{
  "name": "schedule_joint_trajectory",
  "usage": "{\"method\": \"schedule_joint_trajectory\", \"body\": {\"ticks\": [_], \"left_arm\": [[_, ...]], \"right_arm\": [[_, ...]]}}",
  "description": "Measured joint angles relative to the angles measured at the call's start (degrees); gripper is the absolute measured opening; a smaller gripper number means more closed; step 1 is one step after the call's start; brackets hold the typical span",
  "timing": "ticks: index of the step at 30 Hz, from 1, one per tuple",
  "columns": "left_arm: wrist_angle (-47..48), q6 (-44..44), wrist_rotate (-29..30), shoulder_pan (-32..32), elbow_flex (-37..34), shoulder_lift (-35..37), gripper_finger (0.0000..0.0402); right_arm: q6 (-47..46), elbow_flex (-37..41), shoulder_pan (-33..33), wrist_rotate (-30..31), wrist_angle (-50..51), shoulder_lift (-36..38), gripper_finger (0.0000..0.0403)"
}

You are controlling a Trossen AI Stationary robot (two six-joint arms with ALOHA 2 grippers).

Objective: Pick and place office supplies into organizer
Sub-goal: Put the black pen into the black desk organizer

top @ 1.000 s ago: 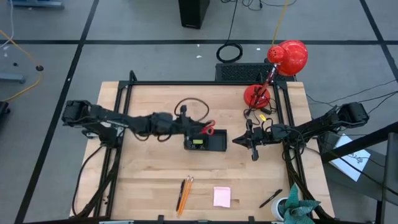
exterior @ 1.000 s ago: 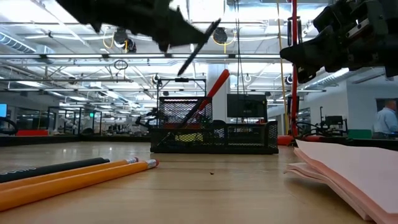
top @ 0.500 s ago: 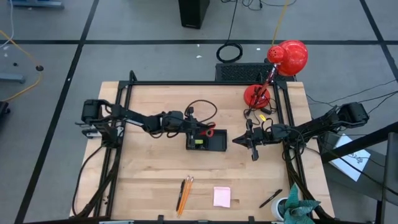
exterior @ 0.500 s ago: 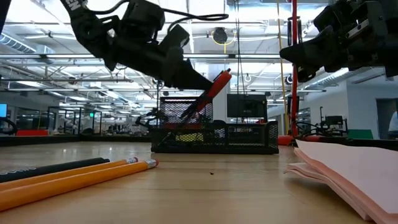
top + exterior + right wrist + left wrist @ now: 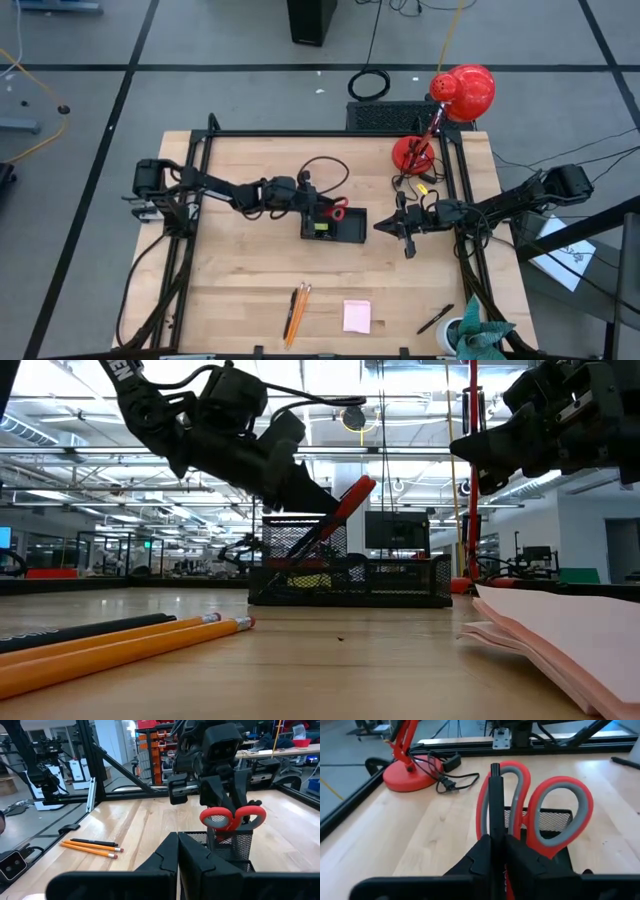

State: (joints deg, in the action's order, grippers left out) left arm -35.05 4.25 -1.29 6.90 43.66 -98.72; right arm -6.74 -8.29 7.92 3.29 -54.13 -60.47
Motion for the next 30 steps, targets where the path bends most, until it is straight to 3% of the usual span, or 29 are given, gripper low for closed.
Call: {"method": "schedule_joint_trajectory", "body": {"ticks": [12,15,17,22,24,27,30], "left_arm": [[-1.51,0.80,-1.19,-0.68,0.17,1.64,0.0163],[3.32,0.67,-0.52,-1.98,0.93,5.46,0.0173],[9.90,-0.32,3.37,-4.34,2.74,8.97,0.0172],[41.58,-2.81,21.30,-16.85,12.28,12.98,0.0144],[49.84,-8.90,22.85,-21.89,15.74,12.10,0.0129],[51.23,-17.12,21.70,-28.80,17.22,10.14,0.0105],[45.63,-22.10,21.00,-34.97,16.92,6.01,0.0078]], "right_arm": [[-1.26,0.00,0.02,-0.09,-0.02,0.00,0.0004],[-1.18,0.02,0.02,-0.10,-0.02,0.00,0.0004],[-1.18,0.02,0.02,-0.11,-0.03,0.00,0.0004],[-1.14,0.07,0.02,-0.33,-0.78,0.00,0.0004],[-0.91,0.07,0.02,-0.35,-0.92,0.00,0.0004],[-0.26,0.07,0.02,-0.35,-1.05,0.02,0.0004],[-0.09,0.07,0.02,-0.35,-0.91,0.00,0.0004]]}}
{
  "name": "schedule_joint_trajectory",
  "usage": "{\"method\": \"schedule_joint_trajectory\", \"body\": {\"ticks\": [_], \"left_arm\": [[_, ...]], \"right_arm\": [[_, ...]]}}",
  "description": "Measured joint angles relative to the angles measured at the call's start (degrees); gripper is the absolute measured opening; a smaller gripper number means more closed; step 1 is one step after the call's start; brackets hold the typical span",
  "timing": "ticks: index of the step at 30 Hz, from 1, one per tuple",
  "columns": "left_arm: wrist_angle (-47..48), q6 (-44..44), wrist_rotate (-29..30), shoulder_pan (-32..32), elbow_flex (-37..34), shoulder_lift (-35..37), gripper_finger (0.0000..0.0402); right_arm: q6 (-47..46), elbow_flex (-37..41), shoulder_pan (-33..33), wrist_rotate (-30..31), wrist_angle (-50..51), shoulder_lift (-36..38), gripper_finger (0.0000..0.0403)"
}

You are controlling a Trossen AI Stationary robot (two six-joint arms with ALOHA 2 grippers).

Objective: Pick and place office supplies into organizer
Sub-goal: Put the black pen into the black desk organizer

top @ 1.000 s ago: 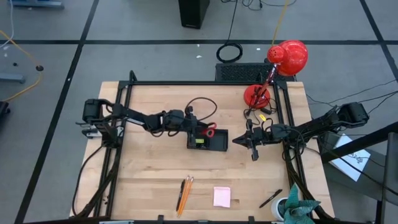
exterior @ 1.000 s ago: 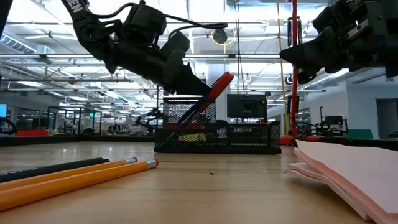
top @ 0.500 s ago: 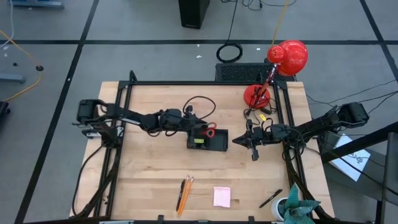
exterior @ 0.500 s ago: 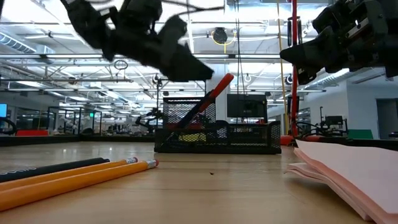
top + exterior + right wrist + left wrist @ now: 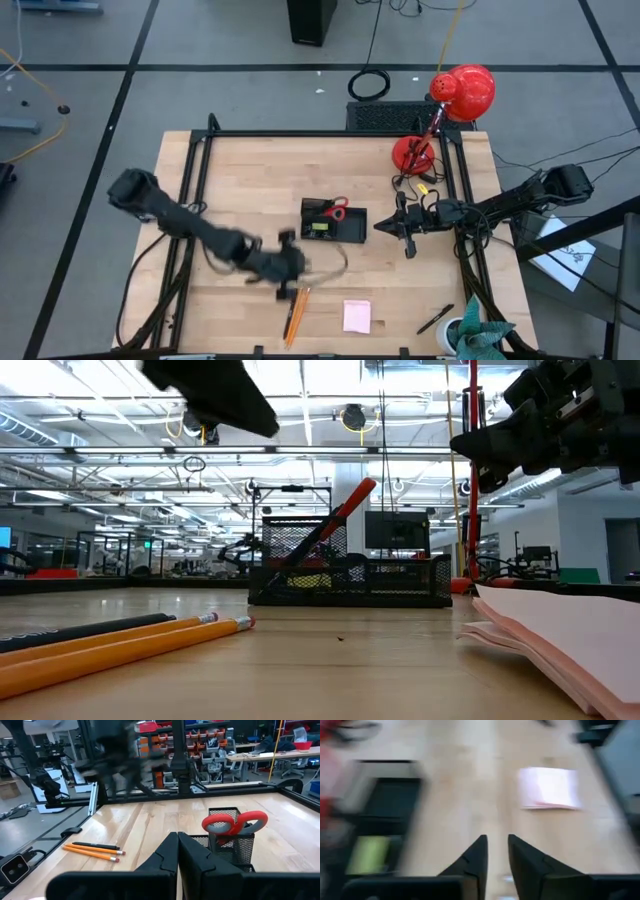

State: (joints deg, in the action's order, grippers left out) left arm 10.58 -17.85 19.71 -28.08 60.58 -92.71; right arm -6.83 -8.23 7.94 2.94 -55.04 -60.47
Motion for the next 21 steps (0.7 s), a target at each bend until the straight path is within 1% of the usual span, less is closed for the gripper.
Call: {"method": "schedule_joint_trajectory", "body": {"ticks": [2,6,9,13,17,21], "left_arm": [[-5.05,-2.22,-0.86,-3.17,-0.02,-3.20,0.0057],[-17.29,-3.19,-4.43,-7.14,-0.03,-10.94,0.0010],[-23.83,-6.22,-5.69,-9.00,-0.04,-15.66,0.0008],[-24.09,-12.80,-5.02,-10.50,-0.04,-19.48,0.0004],[-24.09,-17.45,-5.21,-11.35,0.21,-21.19,0.0005],[-20.31,-21.01,-6.31,-11.95,0.83,-22.84,0.0003]], "right_arm": [[-0.01,0.00,0.00,0.00,0.03,0.00,0.0004],[-0.61,0.00,0.00,0.00,0.05,0.00,0.0004],[-1.53,0.00,0.00,0.00,0.13,0.00,0.0004],[-1.62,0.00,0.00,0.00,0.03,0.00,0.0004],[-1.45,0.00,0.00,0.00,0.03,0.00,0.0004],[0.24,0.00,0.00,0.57,0.04,0.00,0.0004]]}}
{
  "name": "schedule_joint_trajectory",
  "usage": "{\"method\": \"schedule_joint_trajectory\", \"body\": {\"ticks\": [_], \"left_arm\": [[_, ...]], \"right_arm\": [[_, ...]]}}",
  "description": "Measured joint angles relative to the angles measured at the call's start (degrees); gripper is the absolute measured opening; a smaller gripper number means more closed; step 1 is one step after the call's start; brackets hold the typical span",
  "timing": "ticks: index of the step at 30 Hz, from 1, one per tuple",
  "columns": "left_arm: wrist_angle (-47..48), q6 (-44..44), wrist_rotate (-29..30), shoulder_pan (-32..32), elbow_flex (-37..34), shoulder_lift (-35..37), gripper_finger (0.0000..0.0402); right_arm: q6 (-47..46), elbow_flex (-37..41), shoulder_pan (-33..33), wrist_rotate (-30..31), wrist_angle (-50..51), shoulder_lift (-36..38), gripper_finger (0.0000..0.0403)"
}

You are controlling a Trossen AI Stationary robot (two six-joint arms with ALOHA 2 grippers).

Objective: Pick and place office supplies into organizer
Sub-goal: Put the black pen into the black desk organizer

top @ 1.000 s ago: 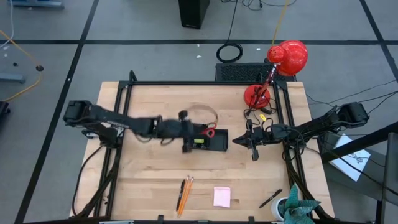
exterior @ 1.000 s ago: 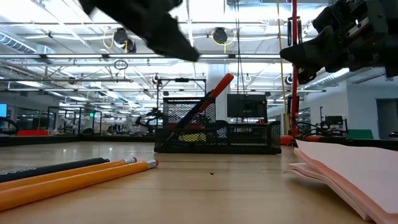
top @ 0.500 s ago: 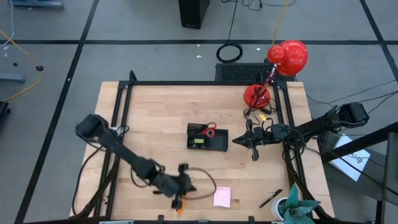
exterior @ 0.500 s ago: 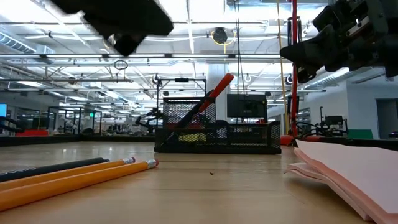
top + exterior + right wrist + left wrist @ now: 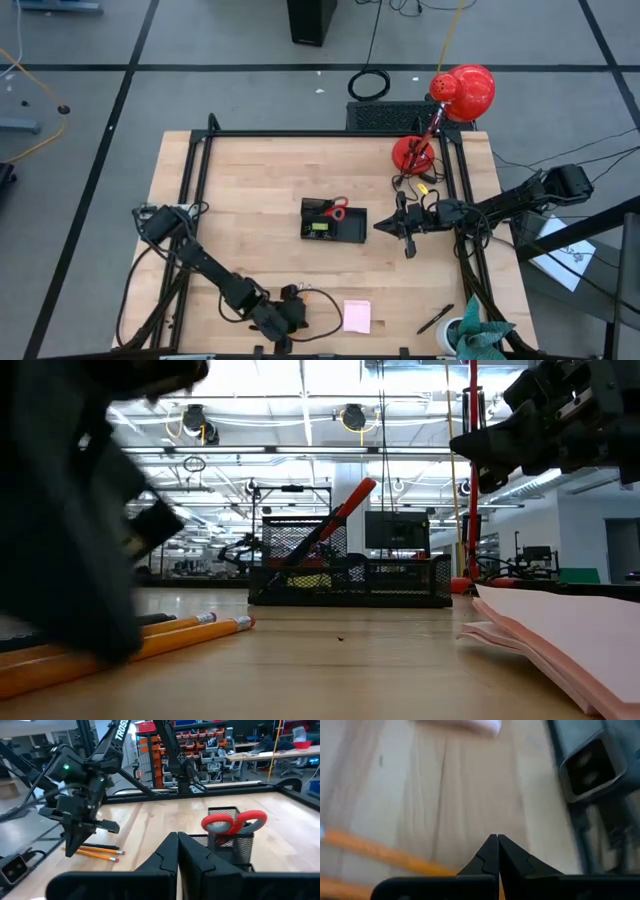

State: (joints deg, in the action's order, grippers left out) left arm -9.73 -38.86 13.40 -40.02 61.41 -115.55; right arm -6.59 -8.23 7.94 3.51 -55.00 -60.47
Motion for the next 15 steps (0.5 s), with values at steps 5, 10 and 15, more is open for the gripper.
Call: {"method": "schedule_joint_trajectory", "body": {"ticks": [5,10,15], "left_arm": [[7.19,-4.15,0.05,-0.25,0.43,-0.17,0.0002],[12.59,-6.19,-0.47,-0.22,0.50,0.16,0.0007],[15.92,-7.61,-2.46,-0.49,0.50,0.17,0.0004]], "right_arm": [[0.34,-0.02,-0.07,1.12,0.37,0.02,0.0004],[0.04,-0.02,-0.07,1.05,0.70,0.02,0.0004],[-0.63,-0.02,-0.07,1.03,0.87,0.02,0.0004]]}}
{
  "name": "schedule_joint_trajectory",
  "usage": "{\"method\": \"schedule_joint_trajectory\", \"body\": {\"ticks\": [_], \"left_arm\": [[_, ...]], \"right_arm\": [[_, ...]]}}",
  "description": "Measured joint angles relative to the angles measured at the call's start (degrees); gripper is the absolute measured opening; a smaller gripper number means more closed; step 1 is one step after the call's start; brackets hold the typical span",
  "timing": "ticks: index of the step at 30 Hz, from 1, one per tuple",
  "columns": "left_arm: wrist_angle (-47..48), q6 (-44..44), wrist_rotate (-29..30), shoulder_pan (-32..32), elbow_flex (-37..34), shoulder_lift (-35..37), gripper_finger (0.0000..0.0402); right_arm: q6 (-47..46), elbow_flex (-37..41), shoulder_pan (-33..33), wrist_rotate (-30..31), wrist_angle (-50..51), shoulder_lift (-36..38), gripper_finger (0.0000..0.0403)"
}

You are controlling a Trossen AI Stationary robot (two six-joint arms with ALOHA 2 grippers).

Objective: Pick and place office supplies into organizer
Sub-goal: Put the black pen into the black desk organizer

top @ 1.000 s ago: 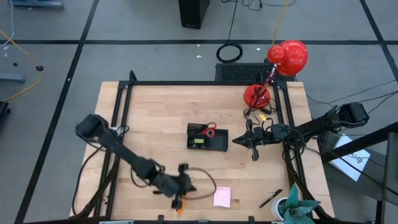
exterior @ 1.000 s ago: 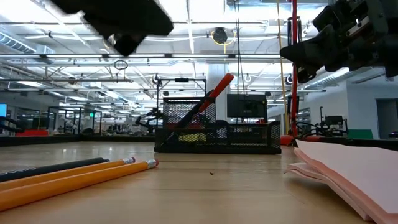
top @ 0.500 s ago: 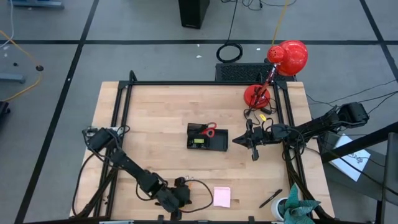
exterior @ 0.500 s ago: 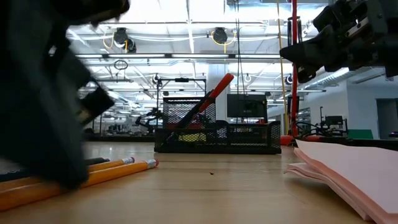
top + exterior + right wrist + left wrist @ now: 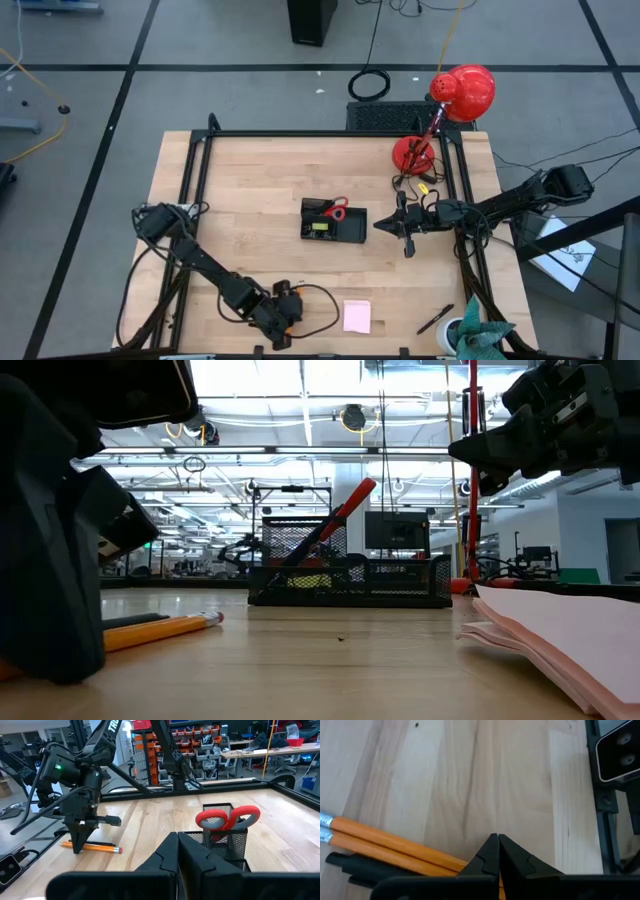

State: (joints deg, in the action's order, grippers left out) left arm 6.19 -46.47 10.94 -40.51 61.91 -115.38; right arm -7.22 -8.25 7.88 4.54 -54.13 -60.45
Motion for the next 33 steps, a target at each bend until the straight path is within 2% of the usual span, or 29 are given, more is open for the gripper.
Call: {"method": "schedule_joint_trajectory", "body": {"ticks": [7,12,23,27,33], "left_arm": [[5.03,-1.96,-0.94,-0.88,0.00,1.07,0.0009],[11.91,-2.79,-0.90,-1.33,-0.21,3.89,0.0004],[24.17,-8.25,2.19,-3.44,-0.48,7.61,0.0006],[24.78,-8.51,3.69,-4.28,-0.52,7.62,0.0014],[20.93,-6.09,4.58,-4.13,-0.73,8.24,0.0004]], "right_arm": [[0.37,0.00,0.00,0.00,0.00,0.00,0.0004],[0.39,0.00,0.00,-0.02,-0.02,0.00,0.0004],[0.39,0.00,0.00,-0.03,0.01,0.00,0.0004],[0.39,0.00,0.00,-0.04,0.00,0.00,0.0004],[0.39,0.00,0.00,-0.04,-0.04,0.00,0.0004]]}}
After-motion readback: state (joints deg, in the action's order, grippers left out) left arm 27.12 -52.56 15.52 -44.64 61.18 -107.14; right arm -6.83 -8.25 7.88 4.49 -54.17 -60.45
